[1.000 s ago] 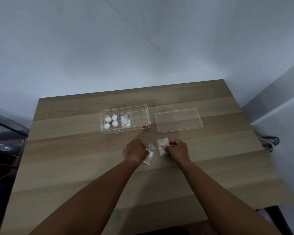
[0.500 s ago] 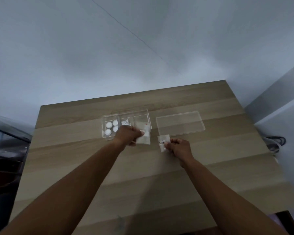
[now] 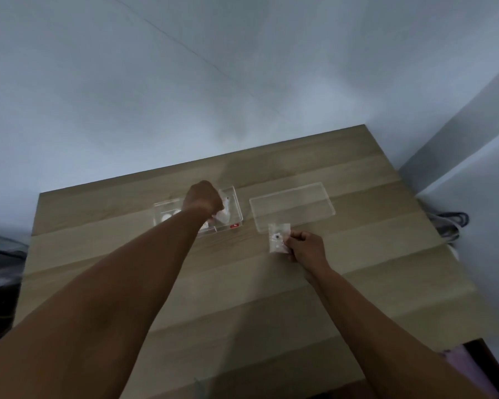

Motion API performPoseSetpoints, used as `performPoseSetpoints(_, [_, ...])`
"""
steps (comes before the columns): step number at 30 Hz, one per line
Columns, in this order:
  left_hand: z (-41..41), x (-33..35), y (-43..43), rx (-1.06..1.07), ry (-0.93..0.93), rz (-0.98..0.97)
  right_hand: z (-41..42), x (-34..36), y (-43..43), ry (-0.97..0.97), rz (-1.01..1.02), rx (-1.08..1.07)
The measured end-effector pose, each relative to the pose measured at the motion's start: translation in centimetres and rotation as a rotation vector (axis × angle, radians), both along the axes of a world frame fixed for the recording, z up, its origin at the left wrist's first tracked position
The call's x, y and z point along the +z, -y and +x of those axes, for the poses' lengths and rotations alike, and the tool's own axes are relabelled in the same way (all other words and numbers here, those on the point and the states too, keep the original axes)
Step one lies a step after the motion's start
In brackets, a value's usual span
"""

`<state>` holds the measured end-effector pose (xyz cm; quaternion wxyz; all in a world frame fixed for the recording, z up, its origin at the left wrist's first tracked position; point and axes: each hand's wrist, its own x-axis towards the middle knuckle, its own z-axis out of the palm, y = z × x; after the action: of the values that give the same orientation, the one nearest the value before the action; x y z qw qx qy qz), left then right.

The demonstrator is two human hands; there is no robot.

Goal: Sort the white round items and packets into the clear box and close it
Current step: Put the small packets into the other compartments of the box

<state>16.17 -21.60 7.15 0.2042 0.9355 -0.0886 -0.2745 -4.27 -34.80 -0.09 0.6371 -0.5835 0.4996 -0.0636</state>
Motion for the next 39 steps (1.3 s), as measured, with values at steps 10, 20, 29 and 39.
performPoseSetpoints(10, [-0.3,-0.3,-0.3,-0.056,0.176,0.011,2.0,1.8,0.5,0.044,-0.084,0.072])
performPoseSetpoints(20, [0.2,-0.6,-8.3,0.247,0.439,-0.076,12.3,5.3,-1.9,0.024,-0.388,0.442])
performPoseSetpoints(29, [-1.2,-3.5,-13.7,0.549,0.19,-0.226,16.1,4.6,-4.4,-0.297,-0.832,0.847])
performPoseSetpoints(39, [-1.1,-4.0,-14.1,0.593,0.192,-0.256,15.6,3.5,-5.1,-0.323,-1.174,1.101])
